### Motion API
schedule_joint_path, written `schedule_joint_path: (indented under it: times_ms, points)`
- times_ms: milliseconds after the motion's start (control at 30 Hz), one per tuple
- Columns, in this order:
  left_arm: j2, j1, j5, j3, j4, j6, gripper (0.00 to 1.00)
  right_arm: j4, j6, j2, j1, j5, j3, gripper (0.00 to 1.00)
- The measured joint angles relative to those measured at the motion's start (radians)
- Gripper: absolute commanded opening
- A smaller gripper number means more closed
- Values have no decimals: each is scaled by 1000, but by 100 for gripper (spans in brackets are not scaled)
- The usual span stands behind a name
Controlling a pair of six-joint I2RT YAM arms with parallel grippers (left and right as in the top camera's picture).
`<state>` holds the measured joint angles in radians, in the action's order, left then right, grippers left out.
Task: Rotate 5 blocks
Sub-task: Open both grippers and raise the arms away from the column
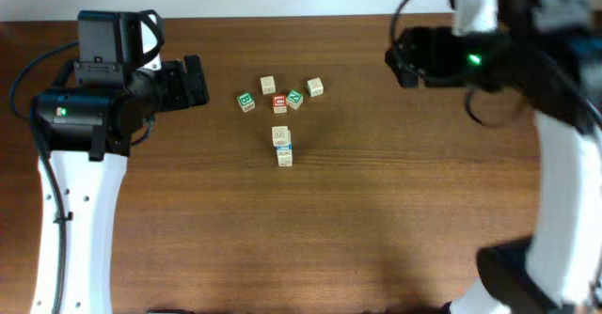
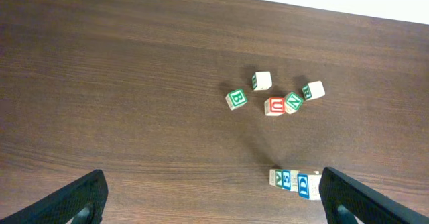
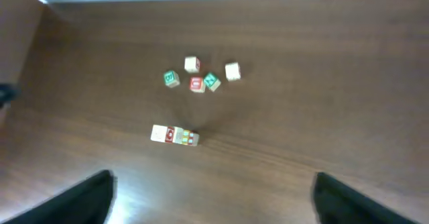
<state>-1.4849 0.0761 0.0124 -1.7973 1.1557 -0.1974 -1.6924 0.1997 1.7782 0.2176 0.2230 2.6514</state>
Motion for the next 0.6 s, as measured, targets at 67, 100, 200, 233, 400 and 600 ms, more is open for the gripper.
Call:
schedule_joint_path:
  times_ms: [67,100,200,233,400,600]
  points:
    - [-2,0,0,0,0,0,99,2,5,-87,0,-28,-35,98]
    - [-2,0,0,0,2,0,99,1,8,-156,2,-54,-78,98]
    - [-2,0,0,0,3,0,99,5,38,-364,6,-162,-241,98]
    - [-2,0,0,0,4,0,99,0,59,-435,6,-208,-317,98]
    - [-2,0,3,0,4,0,99,0,169,-651,6,-328,-650,98]
    - [-2,0,3,0,4,0,99,0,288,-695,6,-357,-872,98]
